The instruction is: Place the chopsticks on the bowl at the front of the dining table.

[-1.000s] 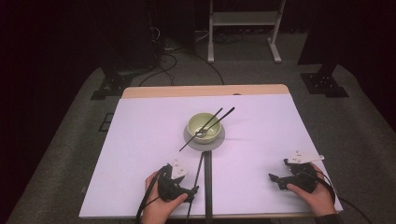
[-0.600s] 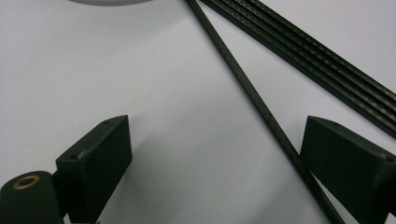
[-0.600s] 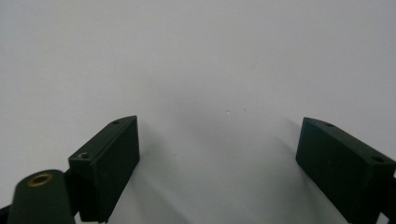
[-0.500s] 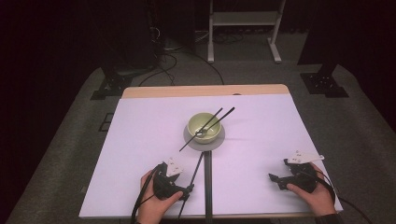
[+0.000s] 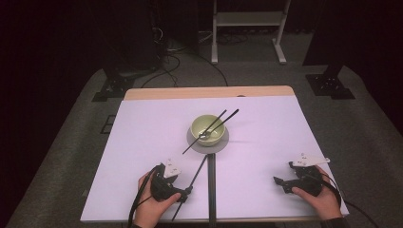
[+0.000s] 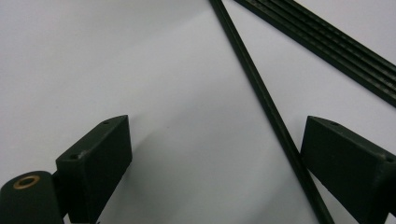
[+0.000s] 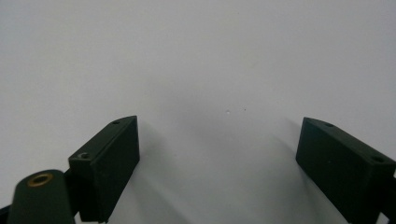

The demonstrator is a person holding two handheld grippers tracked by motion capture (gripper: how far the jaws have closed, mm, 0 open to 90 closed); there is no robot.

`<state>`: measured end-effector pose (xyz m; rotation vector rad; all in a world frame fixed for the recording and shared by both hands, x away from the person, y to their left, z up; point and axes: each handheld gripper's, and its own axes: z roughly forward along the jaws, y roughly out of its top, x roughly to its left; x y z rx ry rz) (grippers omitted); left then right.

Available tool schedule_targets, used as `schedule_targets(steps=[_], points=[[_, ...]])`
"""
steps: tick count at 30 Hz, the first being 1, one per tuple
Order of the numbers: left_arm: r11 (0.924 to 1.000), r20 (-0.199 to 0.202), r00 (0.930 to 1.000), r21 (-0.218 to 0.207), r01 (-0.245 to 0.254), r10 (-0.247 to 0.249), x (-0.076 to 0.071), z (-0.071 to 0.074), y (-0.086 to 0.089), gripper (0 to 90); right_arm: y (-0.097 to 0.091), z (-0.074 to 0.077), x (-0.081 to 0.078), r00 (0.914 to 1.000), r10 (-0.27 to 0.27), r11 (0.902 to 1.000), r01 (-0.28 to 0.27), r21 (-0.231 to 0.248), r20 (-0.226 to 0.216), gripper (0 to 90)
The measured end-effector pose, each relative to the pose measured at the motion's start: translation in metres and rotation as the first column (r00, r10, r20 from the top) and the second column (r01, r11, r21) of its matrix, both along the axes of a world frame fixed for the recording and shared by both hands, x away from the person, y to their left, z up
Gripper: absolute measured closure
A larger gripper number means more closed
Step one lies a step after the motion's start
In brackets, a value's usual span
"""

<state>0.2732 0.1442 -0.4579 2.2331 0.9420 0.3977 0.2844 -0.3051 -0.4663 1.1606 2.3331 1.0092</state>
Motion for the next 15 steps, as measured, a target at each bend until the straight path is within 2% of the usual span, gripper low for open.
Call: schedule_targets(steps=[9,15], points=[[0.9998,-0.003,0.9999,0.006,-0.017,0.017,0.004,0.001,0.013,8.2,0.0,0.0,0.0,1.0,0.0,1.0,0.0,0.0,0.0,12.2],[0.9989,-0.006,0.9989,0.001,-0.047,0.047,0.006,0.001,0.023,8.2,0.0,0.0,0.0,1.0,0.0,1.0,0.0,0.0,0.0,12.1]])
